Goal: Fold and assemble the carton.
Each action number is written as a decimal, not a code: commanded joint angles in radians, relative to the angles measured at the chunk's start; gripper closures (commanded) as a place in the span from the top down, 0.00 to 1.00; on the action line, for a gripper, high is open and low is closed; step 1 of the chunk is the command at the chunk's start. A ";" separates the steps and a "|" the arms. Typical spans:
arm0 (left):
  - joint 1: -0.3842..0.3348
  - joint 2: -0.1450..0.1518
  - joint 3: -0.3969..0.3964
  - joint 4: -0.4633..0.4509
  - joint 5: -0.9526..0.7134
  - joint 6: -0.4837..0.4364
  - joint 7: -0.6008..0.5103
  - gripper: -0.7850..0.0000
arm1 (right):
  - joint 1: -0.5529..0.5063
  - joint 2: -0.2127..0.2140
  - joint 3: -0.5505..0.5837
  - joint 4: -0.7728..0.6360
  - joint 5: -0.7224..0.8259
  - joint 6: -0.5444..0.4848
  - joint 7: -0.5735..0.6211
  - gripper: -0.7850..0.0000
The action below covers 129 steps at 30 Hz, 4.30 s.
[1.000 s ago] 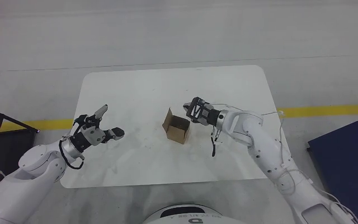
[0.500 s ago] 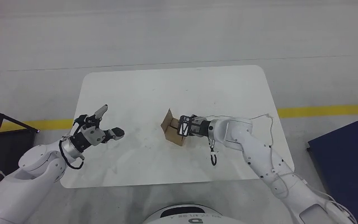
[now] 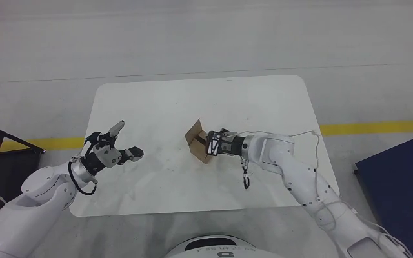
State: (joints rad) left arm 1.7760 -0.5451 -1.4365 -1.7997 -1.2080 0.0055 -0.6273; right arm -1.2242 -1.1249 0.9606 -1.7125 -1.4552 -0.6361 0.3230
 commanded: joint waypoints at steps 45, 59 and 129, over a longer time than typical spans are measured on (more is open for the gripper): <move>-0.677 -0.266 0.660 0.248 0.302 0.215 0.090 1.00 | -0.011 -0.039 0.042 0.395 0.669 0.052 -0.119 0.00; -0.690 -0.309 0.631 0.309 0.294 0.192 0.184 1.00 | -0.032 -0.025 0.054 0.435 0.797 -0.232 -0.061 0.00; -0.671 -0.400 0.453 0.444 0.125 0.062 -0.052 1.00 | -0.022 -0.079 -0.114 0.303 0.377 -0.108 -0.418 0.00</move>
State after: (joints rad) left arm 1.1200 -0.9385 -0.9986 -1.3688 -1.0817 0.0686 -0.6780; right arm -1.2503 -1.2026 0.8502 -1.4143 -1.0768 -0.7456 -0.0947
